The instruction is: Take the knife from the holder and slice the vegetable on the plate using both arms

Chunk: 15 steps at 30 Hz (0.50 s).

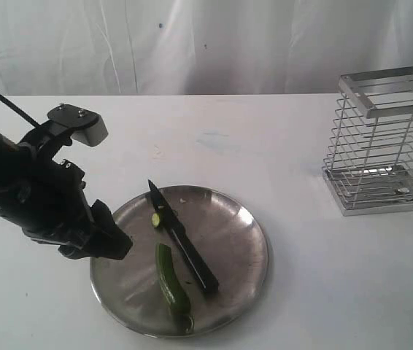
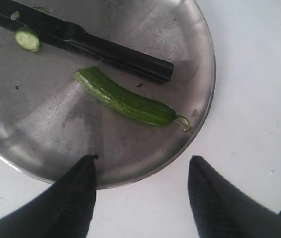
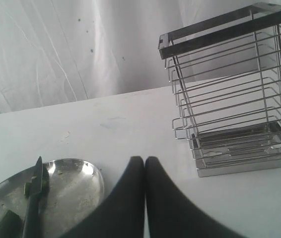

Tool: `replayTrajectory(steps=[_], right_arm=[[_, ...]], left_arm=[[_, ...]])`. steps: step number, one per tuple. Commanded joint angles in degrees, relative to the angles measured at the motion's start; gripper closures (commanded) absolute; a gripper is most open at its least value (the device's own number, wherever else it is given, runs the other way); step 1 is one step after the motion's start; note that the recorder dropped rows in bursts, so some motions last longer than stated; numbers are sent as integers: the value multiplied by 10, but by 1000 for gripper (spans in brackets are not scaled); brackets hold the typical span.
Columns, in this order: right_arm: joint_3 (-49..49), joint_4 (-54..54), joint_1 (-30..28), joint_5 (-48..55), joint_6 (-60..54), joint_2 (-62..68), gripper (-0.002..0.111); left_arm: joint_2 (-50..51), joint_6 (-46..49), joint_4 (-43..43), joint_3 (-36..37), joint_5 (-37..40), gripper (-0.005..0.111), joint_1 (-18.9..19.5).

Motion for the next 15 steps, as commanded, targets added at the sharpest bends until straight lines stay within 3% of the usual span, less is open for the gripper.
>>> replayTrajectory(steps=[1, 4, 15], right_arm=[[4, -6, -3, 1, 3, -3, 108], [4, -6, -6, 0, 2, -3, 108], [4, -5, -140, -1, 2, -3, 108]], left_arm=[[-5, -3, -7, 4, 5, 48, -3], [-5, -3, -7, 4, 5, 48, -3], [-57, 0, 4, 26, -55, 48, -6]])
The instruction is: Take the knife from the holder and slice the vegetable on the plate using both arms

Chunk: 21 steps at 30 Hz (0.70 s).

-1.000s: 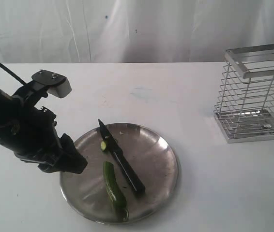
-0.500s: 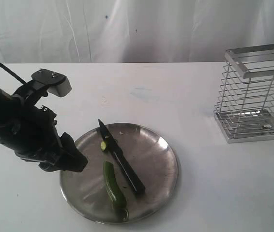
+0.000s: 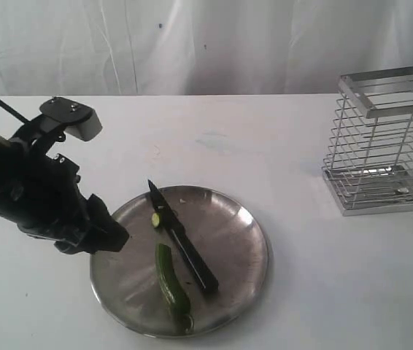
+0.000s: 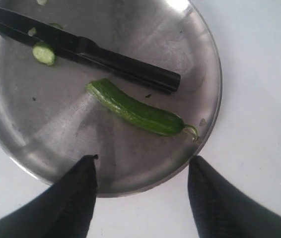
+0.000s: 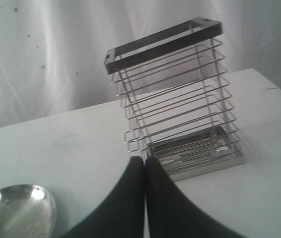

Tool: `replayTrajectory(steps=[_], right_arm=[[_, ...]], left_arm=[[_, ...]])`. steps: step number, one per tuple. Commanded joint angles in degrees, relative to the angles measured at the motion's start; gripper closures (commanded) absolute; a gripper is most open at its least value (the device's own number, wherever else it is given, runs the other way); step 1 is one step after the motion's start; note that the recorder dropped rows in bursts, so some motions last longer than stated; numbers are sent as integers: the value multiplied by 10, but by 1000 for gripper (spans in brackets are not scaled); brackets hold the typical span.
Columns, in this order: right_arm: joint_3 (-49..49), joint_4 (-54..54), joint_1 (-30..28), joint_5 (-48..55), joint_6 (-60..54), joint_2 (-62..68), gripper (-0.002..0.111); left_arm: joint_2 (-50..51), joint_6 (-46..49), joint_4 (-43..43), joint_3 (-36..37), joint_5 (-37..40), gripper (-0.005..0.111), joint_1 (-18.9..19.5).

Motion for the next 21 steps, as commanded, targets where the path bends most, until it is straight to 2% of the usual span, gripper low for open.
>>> replayTrajectory(steps=[1, 5, 9, 12, 14, 17, 21], right_arm=[[4, -5, -31, -1, 1, -3, 108], [4, -5, -31, -1, 1, -3, 108], [4, -5, -31, -1, 1, -3, 108], [4, -5, -31, -1, 1, -3, 108], [4, -5, -31, -1, 1, -3, 108], [4, -5, -31, -1, 1, -3, 108], [4, -5, -31, -1, 1, -3, 108]], left_arm=[[-42, 0, -3, 24, -41, 48, -6], [-101, 0, -2, 68, -156, 48, -17], [-211, -2, -9, 138, -314, 48, -53], [-305, -29, 0, 197, -406, 48, -64], [-367, -101, 53, 238, -436, 48, -64], [-461, -247, 181, 311, -473, 48, -60], [-582, -362, 236, 413, -442, 48, -37]])
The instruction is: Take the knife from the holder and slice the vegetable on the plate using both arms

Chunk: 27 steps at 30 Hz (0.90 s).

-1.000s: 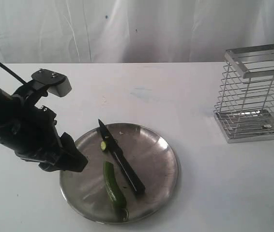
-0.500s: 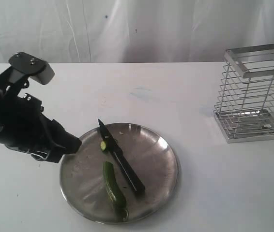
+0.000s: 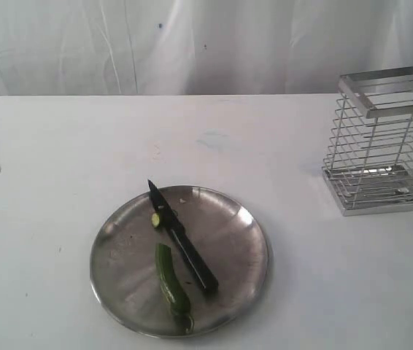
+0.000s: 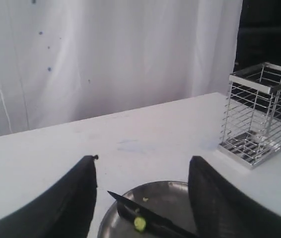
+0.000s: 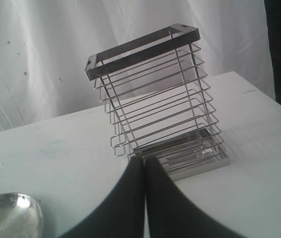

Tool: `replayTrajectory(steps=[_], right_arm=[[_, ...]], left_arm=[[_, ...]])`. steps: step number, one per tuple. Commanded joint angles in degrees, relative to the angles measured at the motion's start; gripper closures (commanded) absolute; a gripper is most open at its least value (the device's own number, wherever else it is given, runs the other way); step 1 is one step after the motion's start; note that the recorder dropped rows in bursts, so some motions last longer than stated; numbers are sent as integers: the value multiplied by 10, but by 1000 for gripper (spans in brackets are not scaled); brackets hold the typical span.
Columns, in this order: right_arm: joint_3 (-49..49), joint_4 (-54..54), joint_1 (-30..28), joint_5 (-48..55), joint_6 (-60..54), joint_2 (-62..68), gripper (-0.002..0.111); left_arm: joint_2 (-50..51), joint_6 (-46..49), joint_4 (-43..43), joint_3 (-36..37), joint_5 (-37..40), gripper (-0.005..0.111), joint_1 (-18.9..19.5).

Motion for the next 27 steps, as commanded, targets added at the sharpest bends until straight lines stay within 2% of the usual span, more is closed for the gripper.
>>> replayTrajectory(steps=[1, 5, 8, 9, 16, 27], right_arm=[[4, -5, -4, -1, 1, -3, 108], [4, -5, -4, -1, 1, -3, 108], [4, -5, -4, -1, 1, -3, 108], [4, -5, -4, -1, 1, -3, 108], [4, -5, -4, -1, 1, -3, 108], [4, -5, -4, -1, 1, -3, 108]], left_arm=[[-122, -123, 57, 102, 46, 48, 21], [-203, -152, 57, 162, 120, 48, 31], [-243, -152, 51, 171, 134, 48, 36], [-249, -147, 51, 171, 165, 48, 39], [-249, -81, 46, 171, 173, 48, 40], [-249, -81, 46, 171, 173, 48, 40]])
